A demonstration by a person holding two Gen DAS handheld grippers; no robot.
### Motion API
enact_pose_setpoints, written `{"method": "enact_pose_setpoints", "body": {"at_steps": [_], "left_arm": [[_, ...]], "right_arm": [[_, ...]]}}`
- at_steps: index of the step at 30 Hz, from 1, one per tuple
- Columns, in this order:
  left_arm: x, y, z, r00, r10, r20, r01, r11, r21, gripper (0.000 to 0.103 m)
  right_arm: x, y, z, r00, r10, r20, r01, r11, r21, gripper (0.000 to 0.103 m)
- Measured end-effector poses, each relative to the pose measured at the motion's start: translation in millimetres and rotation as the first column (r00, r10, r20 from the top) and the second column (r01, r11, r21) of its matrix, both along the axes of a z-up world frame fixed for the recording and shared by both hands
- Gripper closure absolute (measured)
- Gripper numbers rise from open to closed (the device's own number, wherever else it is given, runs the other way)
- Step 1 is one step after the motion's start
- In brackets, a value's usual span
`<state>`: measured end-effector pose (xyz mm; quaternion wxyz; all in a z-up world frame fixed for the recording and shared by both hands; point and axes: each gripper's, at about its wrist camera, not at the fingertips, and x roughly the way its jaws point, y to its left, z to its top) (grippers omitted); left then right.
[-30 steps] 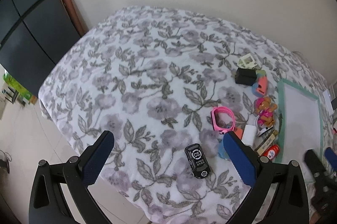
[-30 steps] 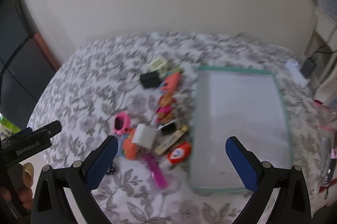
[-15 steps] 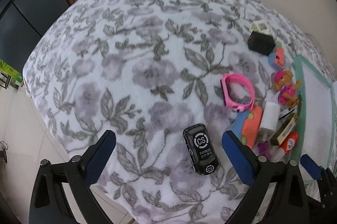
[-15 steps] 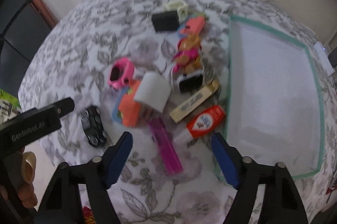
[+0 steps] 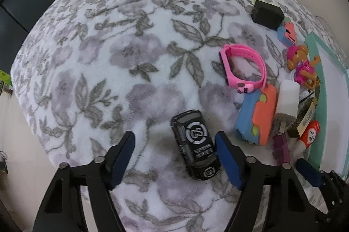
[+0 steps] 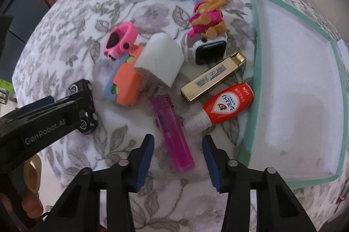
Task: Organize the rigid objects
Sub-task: 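Grasp the black toy car with left tool while right tool grasps the pink lighter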
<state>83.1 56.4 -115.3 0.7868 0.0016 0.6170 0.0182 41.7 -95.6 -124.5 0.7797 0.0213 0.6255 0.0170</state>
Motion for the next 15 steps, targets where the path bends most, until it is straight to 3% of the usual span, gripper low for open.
{"method": "enact_pose_setpoints", "body": {"at_steps": [3,15], "left_arm": [[1.7,-3.6,-5.5,1.0,-0.007,-0.005,0.007,1.0,-0.003,0.034],[9.4,-10.1,-29.8,1.0,-0.013,0.001,0.013,1.0,-0.005,0.04]], "right_arm": [[2.2,2.2,-3.4,1.0,0.009,0.0,-0.009,1.0,-0.024,0.063],[4.3,7.2,-6.1,0.999,0.04,0.019,-0.039,0.998,-0.057,0.064]]}}
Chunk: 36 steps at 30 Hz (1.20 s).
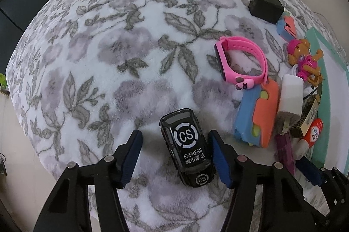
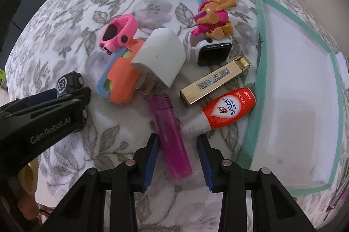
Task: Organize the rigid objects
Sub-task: 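Grasp the black toy car with left tool while right tool grasps the pink lighter, then carry car and lighter into the white tray and open both tools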
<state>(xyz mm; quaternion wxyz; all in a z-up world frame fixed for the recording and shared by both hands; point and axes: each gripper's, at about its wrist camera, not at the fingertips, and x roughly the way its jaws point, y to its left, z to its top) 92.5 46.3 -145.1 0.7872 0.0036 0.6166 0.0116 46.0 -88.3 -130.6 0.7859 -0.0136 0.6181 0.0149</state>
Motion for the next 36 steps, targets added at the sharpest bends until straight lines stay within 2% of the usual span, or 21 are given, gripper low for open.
{"method": "enact_pose_setpoints", "body": {"at_steps": [2,7,10,14,27,30,33,36], "left_arm": [[-1.3,-0.5,-0.1,1.0,-0.005,0.002,0.005,1.0,-0.001,0.045],[-9.8,3.2,9.7,1.0,-0.02,-0.005,0.02,1.0,-0.023,0.064],[-13.0,2.3,9.3,1.0,-0.026,-0.008,0.026,1.0,-0.017,0.065],[-19.5,-0.3,10.8,0.999,-0.027,-0.018,0.027,1.0,-0.012,0.065],[-30.6,3.7,49.0,1.0,0.001,-0.008,-0.001,1.0,-0.027,0.065],[-28.1,3.5,66.0,1.0,0.013,0.006,-0.013,0.999,-0.038,0.065],[-29.0,0.2,83.4,0.999,0.026,0.032,-0.024,0.999,-0.044,0.065],[-29.0,-8.2,107.2,0.997,0.035,0.071,-0.03,0.997,-0.066,0.065]], "right_arm": [[0.2,0.6,0.4,1.0,0.001,0.002,-0.001,1.0,-0.002,0.064],[-5.5,-0.6,3.3,1.0,0.015,0.01,-0.015,1.0,-0.002,0.068],[-7.8,-0.2,4.3,1.0,0.021,0.007,-0.021,1.0,0.013,0.076],[-11.5,-2.9,5.1,1.0,0.008,0.004,-0.008,0.999,0.047,0.08],[-25.4,-22.7,17.6,0.998,-0.07,0.007,0.067,0.976,0.207,0.082],[-29.4,-31.1,30.7,0.994,-0.103,0.037,0.089,0.957,0.276,0.082],[-33.7,-38.2,51.4,0.985,-0.14,0.104,0.1,0.942,0.321,0.082],[-37.1,-47.7,69.6,0.965,-0.185,0.184,0.118,0.939,0.323,0.082]]}}
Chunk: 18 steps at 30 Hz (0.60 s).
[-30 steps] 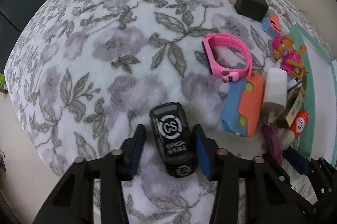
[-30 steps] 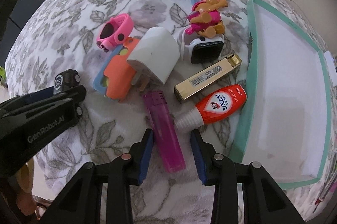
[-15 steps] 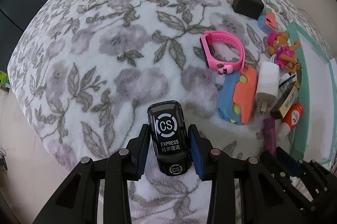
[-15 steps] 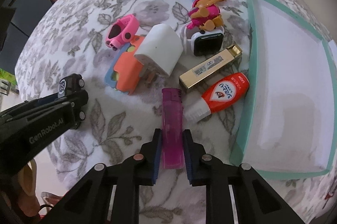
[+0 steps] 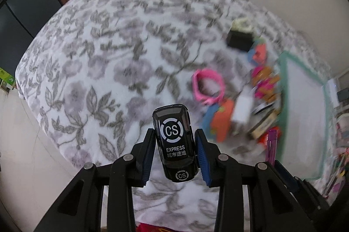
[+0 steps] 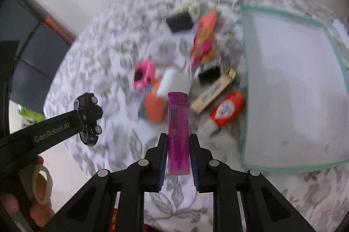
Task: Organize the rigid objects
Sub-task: 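Carry car and lighter into the white tray and open both tools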
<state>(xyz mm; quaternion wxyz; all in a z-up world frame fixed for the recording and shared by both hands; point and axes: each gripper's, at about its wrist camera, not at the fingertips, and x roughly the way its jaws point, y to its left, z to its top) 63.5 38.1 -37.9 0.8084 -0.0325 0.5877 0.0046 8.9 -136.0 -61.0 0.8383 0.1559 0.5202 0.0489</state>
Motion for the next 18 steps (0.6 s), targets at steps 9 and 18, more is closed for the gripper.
{"method": "enact_pose_setpoints", "body": {"at_steps": [9,18], "left_arm": [[8.5,-59.0,65.1,0.993,-0.043,0.106,0.051,0.996,-0.075,0.065],[-0.2,-152.1,82.8,0.965,-0.178,0.195,0.194,0.979,-0.066,0.066]], "right_arm": [[-12.3,-67.3,37.6,0.948,-0.266,0.173,0.291,0.946,-0.142,0.082],[-38.6,-142.0,50.6,0.834,-0.487,0.26,0.535,0.829,-0.162,0.082]]}}
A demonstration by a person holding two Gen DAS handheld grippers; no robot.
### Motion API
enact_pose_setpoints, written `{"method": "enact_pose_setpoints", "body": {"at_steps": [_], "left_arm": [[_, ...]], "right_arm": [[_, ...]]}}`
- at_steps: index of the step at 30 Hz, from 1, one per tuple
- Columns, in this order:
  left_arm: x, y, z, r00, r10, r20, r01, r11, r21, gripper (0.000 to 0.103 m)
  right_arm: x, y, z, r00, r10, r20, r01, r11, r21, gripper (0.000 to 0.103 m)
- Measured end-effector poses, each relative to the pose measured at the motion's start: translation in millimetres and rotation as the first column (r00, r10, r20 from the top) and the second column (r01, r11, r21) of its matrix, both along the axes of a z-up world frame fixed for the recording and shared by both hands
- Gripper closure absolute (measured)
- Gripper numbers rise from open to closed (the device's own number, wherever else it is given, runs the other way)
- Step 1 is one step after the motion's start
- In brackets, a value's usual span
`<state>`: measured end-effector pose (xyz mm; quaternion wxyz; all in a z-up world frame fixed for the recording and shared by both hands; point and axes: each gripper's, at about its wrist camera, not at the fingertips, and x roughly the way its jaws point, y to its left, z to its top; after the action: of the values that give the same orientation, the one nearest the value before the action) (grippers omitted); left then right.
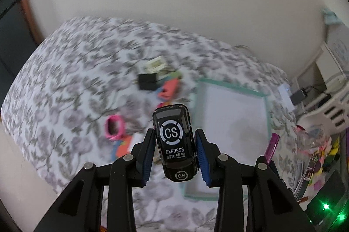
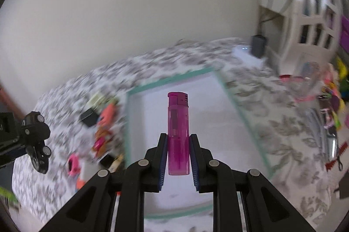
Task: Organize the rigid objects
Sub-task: 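Carry car and lighter into the white tray and open both tools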
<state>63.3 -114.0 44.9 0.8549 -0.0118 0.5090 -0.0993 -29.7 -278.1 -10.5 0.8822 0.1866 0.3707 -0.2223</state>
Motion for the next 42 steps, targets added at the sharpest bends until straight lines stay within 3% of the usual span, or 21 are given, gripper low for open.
{"method": "enact_pose_setpoints", "body": {"at_steps": [8,17,22,36,39,42], "left_arm": [[8.5,-44.0,-29.0,0.999,-0.045,0.001,0.045,0.999,-0.005,0.068],[19.4,-65.0,-91.6,0.99,-0.088,-0.108,0.092,0.995,0.033,0.068],[16.7,-68.1,-98.9,0.99,-0.102,-0.102,0.109,0.992,0.067,0.068],[18.7,-65.4,-113.9,0.986,-0.109,-0.124,0.116,0.992,0.049,0.068],[19.7,-63.4,-117.4,0.984,-0.105,-0.143,0.112,0.993,0.045,0.066],[20.5,-60.6,-117.8,0.983,-0.095,-0.155,0.103,0.994,0.04,0.053]], "right_arm": [[5.2,-33.0,-16.0,0.995,-0.094,-0.026,0.095,0.995,0.015,0.082],[15.1,-43.8,-53.3,0.987,-0.08,-0.136,0.088,0.995,0.056,0.082],[13.9,-46.0,-62.1,0.983,-0.077,-0.166,0.091,0.993,0.076,0.082],[17.1,-39.6,-71.4,0.977,-0.04,-0.21,0.058,0.995,0.081,0.081],[16.6,-39.6,-72.5,0.976,-0.043,-0.214,0.061,0.995,0.082,0.077],[15.9,-39.7,-72.9,0.975,-0.047,-0.219,0.066,0.995,0.079,0.064]]}}
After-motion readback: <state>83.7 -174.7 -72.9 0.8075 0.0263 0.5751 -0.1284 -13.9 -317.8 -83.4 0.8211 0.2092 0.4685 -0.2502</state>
